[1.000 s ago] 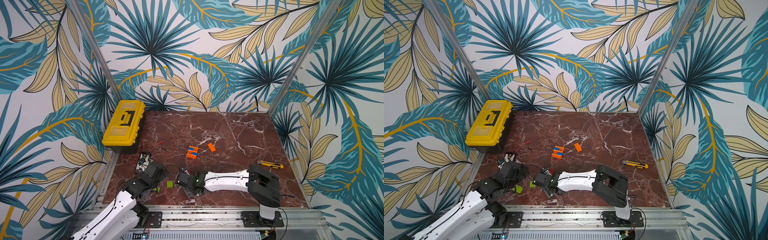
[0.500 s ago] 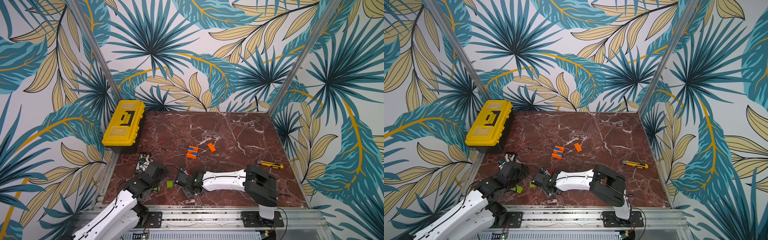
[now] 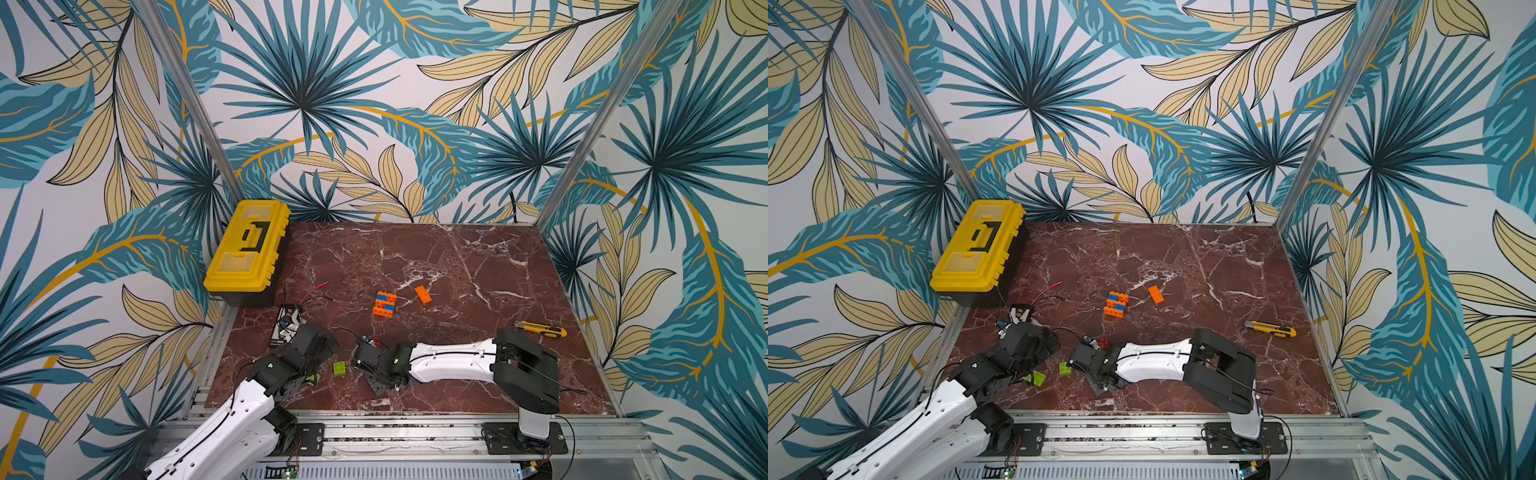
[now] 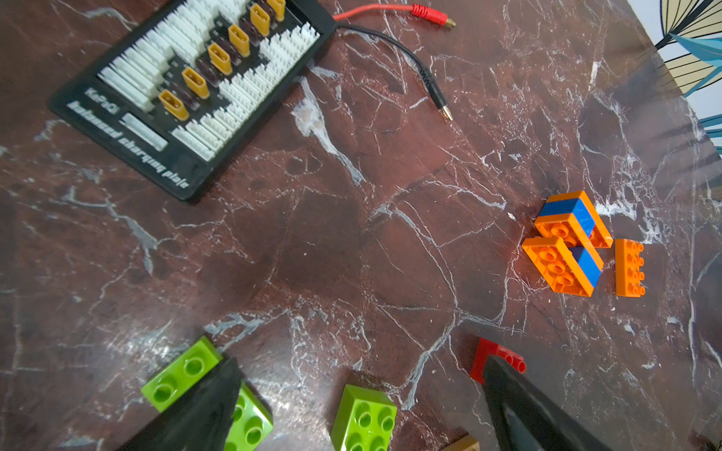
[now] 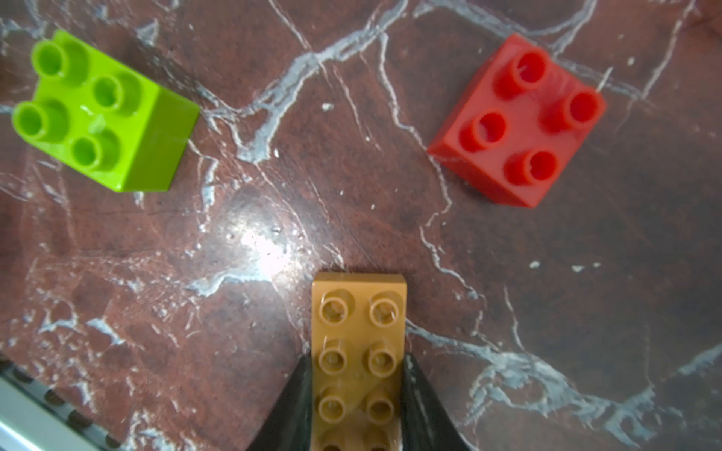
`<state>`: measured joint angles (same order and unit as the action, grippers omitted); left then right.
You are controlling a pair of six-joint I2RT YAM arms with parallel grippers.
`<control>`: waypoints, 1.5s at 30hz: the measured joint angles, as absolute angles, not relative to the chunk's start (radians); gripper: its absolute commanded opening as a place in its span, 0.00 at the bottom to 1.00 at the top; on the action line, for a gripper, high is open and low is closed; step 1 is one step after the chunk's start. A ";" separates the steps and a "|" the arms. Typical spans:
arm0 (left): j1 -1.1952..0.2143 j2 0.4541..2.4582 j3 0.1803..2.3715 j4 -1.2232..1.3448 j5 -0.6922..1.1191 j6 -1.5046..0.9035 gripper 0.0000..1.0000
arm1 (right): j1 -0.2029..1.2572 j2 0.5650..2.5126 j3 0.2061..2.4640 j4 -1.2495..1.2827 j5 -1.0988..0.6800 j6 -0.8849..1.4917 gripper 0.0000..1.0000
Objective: Assemble the number 5 with lego
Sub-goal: Pick up the lego brick from the center of the board, then place the lego brick at the center of the board.
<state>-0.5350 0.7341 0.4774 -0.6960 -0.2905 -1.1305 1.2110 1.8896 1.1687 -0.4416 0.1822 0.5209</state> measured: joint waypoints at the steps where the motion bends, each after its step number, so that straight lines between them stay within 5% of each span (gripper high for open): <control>1: -0.535 0.734 0.477 -0.695 -0.288 -1.131 1.00 | 1.205 1.881 1.156 -0.434 0.177 0.515 0.29; 20: -0.535 0.844 0.478 -0.454 -0.064 -1.002 1.00 | 0.923 1.604 1.016 -0.524 -0.001 0.000 0.29; 45: -0.536 1.011 0.488 -0.294 0.120 -0.949 1.00 | 0.790 1.691 0.994 -0.572 -0.101 -0.601 0.28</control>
<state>-0.5358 1.0115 0.4877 -0.2943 0.1204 -0.9489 0.7902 1.6905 0.9936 -0.5724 -0.1005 -0.6010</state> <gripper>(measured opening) 0.997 0.350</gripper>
